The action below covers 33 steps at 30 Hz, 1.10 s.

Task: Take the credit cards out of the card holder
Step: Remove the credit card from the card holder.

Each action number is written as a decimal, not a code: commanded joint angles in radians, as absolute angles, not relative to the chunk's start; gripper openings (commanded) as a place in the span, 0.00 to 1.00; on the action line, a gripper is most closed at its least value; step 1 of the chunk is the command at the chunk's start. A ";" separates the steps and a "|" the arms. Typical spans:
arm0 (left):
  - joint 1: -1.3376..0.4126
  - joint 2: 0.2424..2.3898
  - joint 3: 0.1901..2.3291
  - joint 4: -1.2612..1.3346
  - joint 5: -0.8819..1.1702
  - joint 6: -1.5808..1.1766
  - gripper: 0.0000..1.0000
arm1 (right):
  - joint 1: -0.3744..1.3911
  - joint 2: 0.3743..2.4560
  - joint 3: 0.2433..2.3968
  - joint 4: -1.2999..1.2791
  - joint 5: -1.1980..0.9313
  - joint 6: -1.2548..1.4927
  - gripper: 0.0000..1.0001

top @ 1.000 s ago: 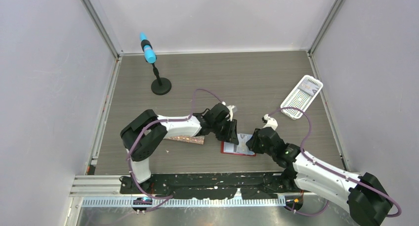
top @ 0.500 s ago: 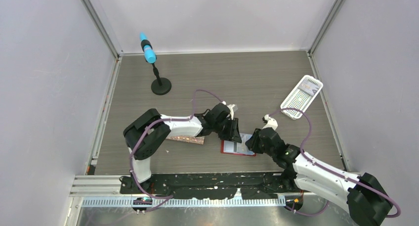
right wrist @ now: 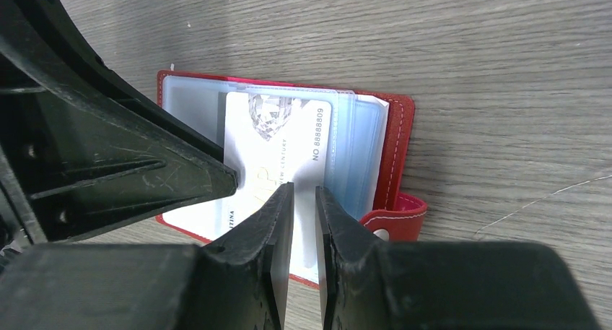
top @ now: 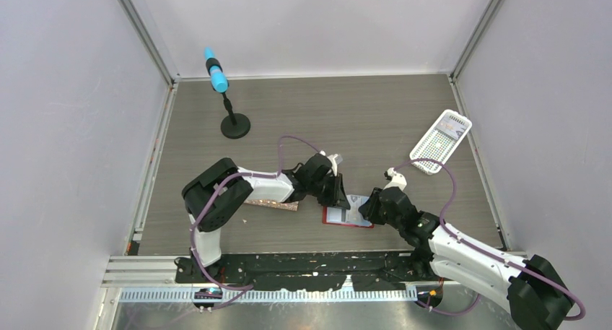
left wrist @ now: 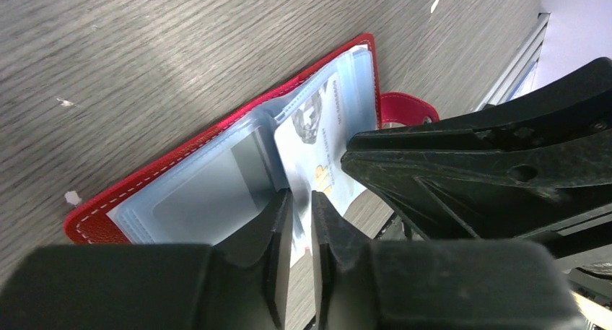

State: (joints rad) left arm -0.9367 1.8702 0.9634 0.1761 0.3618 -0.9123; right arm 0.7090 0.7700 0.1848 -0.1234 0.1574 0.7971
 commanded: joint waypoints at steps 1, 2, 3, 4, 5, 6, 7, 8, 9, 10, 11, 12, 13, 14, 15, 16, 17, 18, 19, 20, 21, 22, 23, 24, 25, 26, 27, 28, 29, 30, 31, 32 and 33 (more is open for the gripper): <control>-0.942 1.872 0.949 0.293 0.403 -0.946 0.12 | 0.704 0.770 0.168 -0.131 0.159 0.807 0.25; -0.942 1.869 0.945 0.296 0.402 -0.948 0.07 | 0.704 0.769 0.167 -0.130 0.159 0.807 0.25; -0.942 1.867 0.943 0.300 0.401 -0.947 0.03 | 0.704 0.771 0.167 -0.130 0.161 0.808 0.25; -0.941 1.864 0.941 0.301 0.402 -0.948 0.00 | 0.704 0.773 0.168 -0.130 0.161 0.807 0.25; -0.941 1.859 0.939 0.301 0.402 -0.949 0.00 | 0.703 0.774 0.169 -0.130 0.160 0.807 0.25; -0.939 1.855 0.937 0.302 0.402 -0.949 0.00 | 0.702 0.775 0.169 -0.131 0.160 0.808 0.25; -0.938 1.851 0.935 0.302 0.401 -0.950 0.00 | 0.702 0.777 0.170 -0.131 0.161 0.808 0.25; -0.936 1.847 0.932 0.302 0.403 -0.950 0.00 | 0.702 0.778 0.169 -0.130 0.161 0.809 0.25; -0.934 1.843 0.929 0.302 0.405 -0.949 0.00 | 0.701 0.778 0.169 -0.130 0.161 0.809 0.25; -0.931 1.839 0.925 0.302 0.406 -0.950 0.00 | 0.700 0.778 0.168 -0.130 0.162 0.809 0.25; -0.927 1.834 0.920 0.300 0.406 -0.950 0.00 | 0.699 0.775 0.167 -0.130 0.162 0.809 0.25; -0.923 1.831 0.916 0.298 0.408 -0.950 0.00 | 0.698 0.775 0.166 -0.130 0.163 0.808 0.25; -0.918 1.828 0.910 0.298 0.409 -0.951 0.00 | 0.696 0.773 0.166 -0.131 0.161 0.806 0.25; -0.915 1.825 0.902 0.304 0.410 -0.951 0.00 | 0.695 0.772 0.166 -0.130 0.161 0.806 0.25; -0.911 1.822 0.894 0.311 0.411 -0.952 0.00 | 0.693 0.772 0.166 -0.130 0.159 0.804 0.25; -0.907 1.819 0.885 0.316 0.412 -0.953 0.00 | 0.691 0.773 0.167 -0.130 0.159 0.803 0.25; -0.902 1.816 0.877 0.320 0.414 -0.953 0.00 | 0.689 0.774 0.168 -0.130 0.159 0.801 0.25; -0.898 1.810 0.868 0.322 0.413 -0.952 0.00 | 0.687 0.776 0.168 -0.129 0.159 0.800 0.25; -0.894 1.805 0.859 0.322 0.413 -0.950 0.00 | 0.686 0.777 0.169 -0.130 0.157 0.798 0.25; -0.890 1.798 0.847 0.322 0.411 -0.946 0.00 | 0.683 0.777 0.170 -0.130 0.155 0.797 0.25; -0.885 1.789 0.837 0.322 0.408 -0.940 0.00 | 0.682 0.776 0.170 -0.130 0.154 0.795 0.25; -0.882 1.779 0.829 0.319 0.404 -0.934 0.00 | 0.681 0.776 0.171 -0.130 0.153 0.794 0.25; -0.878 1.769 0.822 0.313 0.401 -0.927 0.00 | 0.679 0.777 0.172 -0.129 0.152 0.790 0.25; -0.874 1.756 0.815 0.309 0.399 -0.920 0.00 | 0.677 0.776 0.174 -0.130 0.151 0.788 0.25; -0.871 1.750 0.811 0.307 0.399 -0.915 0.00 | 0.676 0.777 0.176 -0.130 0.150 0.782 0.25; -0.867 1.744 0.809 0.303 0.400 -0.911 0.00 | 0.672 0.778 0.179 -0.130 0.148 0.778 0.25; -0.863 1.740 0.808 0.298 0.402 -0.907 0.00 | 0.671 0.780 0.184 -0.130 0.147 0.773 0.25; -0.860 1.736 0.807 0.294 0.405 -0.903 0.00 | 0.669 0.782 0.189 -0.130 0.144 0.765 0.25; -0.857 1.732 0.806 0.291 0.405 -0.901 0.00 | 0.666 0.783 0.192 -0.130 0.141 0.761 0.25; -0.854 1.726 0.803 0.289 0.405 -0.898 0.00 | 0.665 0.782 0.198 -0.133 0.140 0.755 0.25; -0.851 1.720 0.795 0.288 0.403 -0.895 0.00 | 0.662 0.784 0.201 -0.136 0.139 0.751 0.25; -0.847 1.711 0.787 0.288 0.400 -0.893 0.00 | 0.662 0.785 0.208 -0.146 0.138 0.741 0.25; -0.844 1.701 0.777 0.288 0.390 -0.892 0.00 | 0.659 0.784 0.212 -0.151 0.140 0.736 0.25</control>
State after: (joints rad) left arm -0.8608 1.7596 0.8108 0.2943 0.4042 -0.9318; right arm 0.6712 0.7727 0.1818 -0.1131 0.1268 0.7826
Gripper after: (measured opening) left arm 0.009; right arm 0.250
